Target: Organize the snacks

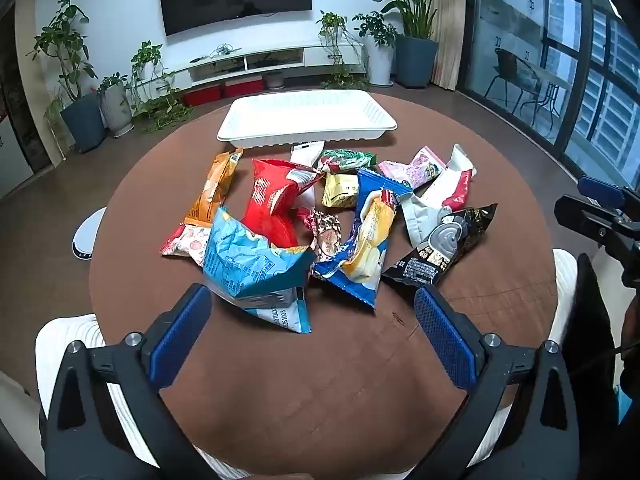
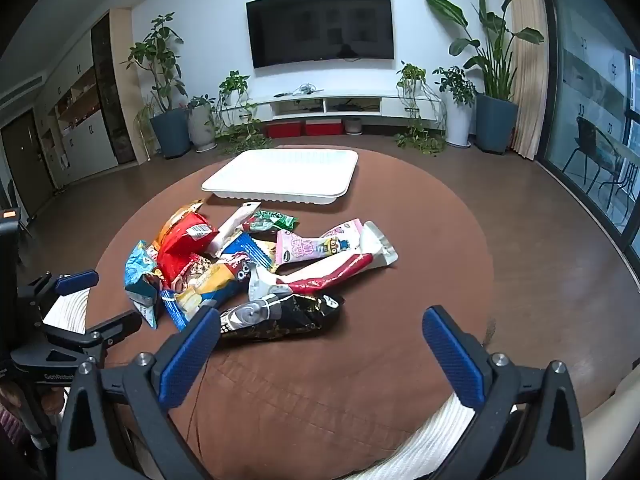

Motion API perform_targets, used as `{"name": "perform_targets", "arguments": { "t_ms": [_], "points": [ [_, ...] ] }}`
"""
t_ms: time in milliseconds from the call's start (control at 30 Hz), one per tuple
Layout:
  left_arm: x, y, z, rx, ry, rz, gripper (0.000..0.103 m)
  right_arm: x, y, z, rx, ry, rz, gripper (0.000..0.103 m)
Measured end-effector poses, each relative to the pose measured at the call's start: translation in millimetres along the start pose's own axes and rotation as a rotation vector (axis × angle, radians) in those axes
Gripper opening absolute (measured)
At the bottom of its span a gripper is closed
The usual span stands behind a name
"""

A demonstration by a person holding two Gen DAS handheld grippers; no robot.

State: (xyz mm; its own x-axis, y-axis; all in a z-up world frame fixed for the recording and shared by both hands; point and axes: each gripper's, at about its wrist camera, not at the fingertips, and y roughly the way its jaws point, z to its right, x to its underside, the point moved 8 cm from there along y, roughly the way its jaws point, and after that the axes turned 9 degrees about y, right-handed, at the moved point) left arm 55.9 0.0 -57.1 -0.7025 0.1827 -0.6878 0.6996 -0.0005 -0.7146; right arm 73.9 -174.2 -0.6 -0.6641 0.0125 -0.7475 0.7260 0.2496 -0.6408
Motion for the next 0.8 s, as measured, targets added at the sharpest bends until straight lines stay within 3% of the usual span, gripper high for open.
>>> {"name": "perform_targets", "arguments": {
  "t_ms": [100,800],
  "points": [
    [1.3,1.1,0.3,0.016,-0.004,-0.026,0.103,-0.1,0.1,-0.2,-0.001,0.002,0.000,0.103],
    [0.7,0.1,3.5,-0.008,0.018,-0.007,0.103,0.0,-0.6,-2.0,-0.004,-0.002,0.002,0.103]
  ]
}}
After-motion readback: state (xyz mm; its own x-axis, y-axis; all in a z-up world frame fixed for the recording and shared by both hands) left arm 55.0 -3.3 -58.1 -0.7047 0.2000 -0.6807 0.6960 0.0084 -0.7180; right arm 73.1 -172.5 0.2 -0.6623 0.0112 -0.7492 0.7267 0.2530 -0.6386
